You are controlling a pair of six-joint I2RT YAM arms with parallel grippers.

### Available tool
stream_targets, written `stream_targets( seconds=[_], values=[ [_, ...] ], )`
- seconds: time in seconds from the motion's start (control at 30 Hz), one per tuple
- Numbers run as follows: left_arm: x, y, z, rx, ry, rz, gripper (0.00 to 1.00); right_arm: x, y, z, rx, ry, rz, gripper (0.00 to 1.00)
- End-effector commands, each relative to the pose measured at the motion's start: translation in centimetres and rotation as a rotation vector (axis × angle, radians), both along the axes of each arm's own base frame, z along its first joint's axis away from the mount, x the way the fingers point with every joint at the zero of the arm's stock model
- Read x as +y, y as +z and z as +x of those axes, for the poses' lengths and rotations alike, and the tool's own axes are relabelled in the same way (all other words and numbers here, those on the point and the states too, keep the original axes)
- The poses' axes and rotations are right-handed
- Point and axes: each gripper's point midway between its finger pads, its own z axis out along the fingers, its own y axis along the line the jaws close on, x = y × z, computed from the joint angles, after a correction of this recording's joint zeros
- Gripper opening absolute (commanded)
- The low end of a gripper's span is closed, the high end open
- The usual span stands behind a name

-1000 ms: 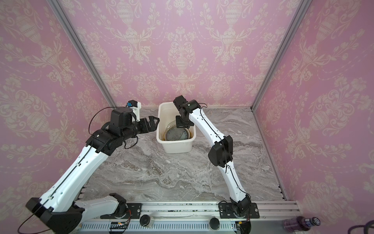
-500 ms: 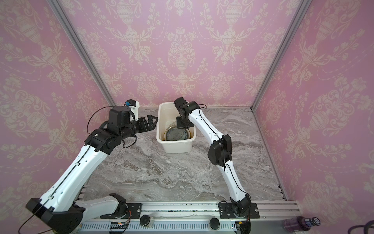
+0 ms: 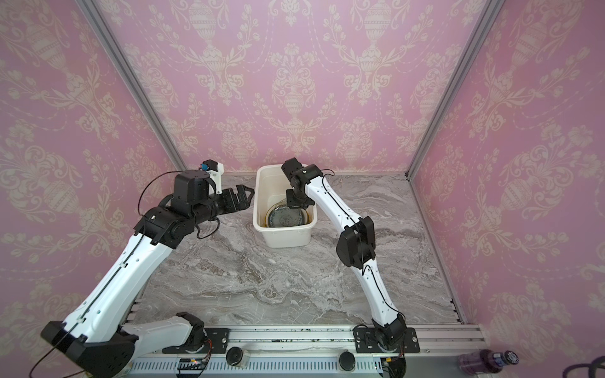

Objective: Place the plates into the plastic bin on the countertop

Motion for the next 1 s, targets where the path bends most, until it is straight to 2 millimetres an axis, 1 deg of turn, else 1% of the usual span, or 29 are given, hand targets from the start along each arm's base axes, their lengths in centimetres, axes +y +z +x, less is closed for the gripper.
stream_targets(
  seconds=[0.0, 0.17, 0.23, 0.3, 0.4, 0.53, 0.63, 0.67, 0.73, 0.8, 0.87, 0.9, 0.93, 0.97],
  values=[
    [0.7, 0.7, 0.0, 0.002, 0.028, -0.008, 0.99, -0.7, -0.2, 0.3, -0.009, 0.008, -0.030, 0.22],
    [0.8, 0.7, 0.0, 0.004, 0.034, -0.013, 0.99, -0.4, 1.0, 0.5, -0.042, 0.017, -0.010, 0.28],
    [0.7, 0.7, 0.0, 0.005, 0.034, -0.015, 0.99, -0.3, 1.8, 0.7, -0.067, 0.024, -0.003, 0.30],
    [0.6, 0.9, 0.1, 0.002, 0.033, -0.020, 0.99, -0.1, 3.1, 1.0, -0.106, 0.037, 0.013, 0.34],
    [0.4, 1.1, 0.3, -0.001, 0.025, -0.023, 0.99, 0.3, 5.3, 1.4, -0.173, 0.051, 0.043, 0.40],
    [0.3, 1.4, 0.4, -0.007, 0.022, -0.025, 0.99, 0.6, 8.4, 1.8, -0.252, 0.063, 0.080, 0.43],
    [0.4, 1.6, 0.3, -0.010, 0.023, -0.029, 0.99, 0.7, 11.5, 2.0, -0.326, 0.076, 0.109, 0.45],
    [0.4, 1.6, 0.3, -0.012, 0.023, -0.028, 0.99, 0.5, 12.8, 2.1, -0.362, 0.079, 0.115, 0.46],
    [0.3, 1.7, 0.1, -0.017, 0.013, -0.026, 0.99, -0.1, 15.7, 2.1, -0.454, 0.097, 0.089, 0.52],
    [0.3, 1.9, 0.0, -0.025, 0.004, -0.022, 0.99, -1.5, 18.7, 1.8, -0.559, 0.108, 0.006, 0.63],
    [0.2, 2.4, 0.0, -0.038, -0.007, -0.024, 0.99, -2.9, 21.4, 1.4, -0.646, 0.107, -0.033, 0.72],
    [0.0, 2.7, 0.0, -0.047, -0.014, -0.026, 0.99, -3.4, 22.3, 1.1, -0.685, 0.115, -0.054, 0.77],
    [-0.1, 3.0, 0.1, -0.058, -0.022, -0.030, 0.99, -3.8, 23.3, 0.8, -0.721, 0.125, -0.064, 0.84],
    [-0.2, 3.3, 0.2, -0.070, -0.030, -0.034, 0.99, -4.3, 24.1, 0.5, -0.761, 0.137, -0.082, 0.97]
  ],
)
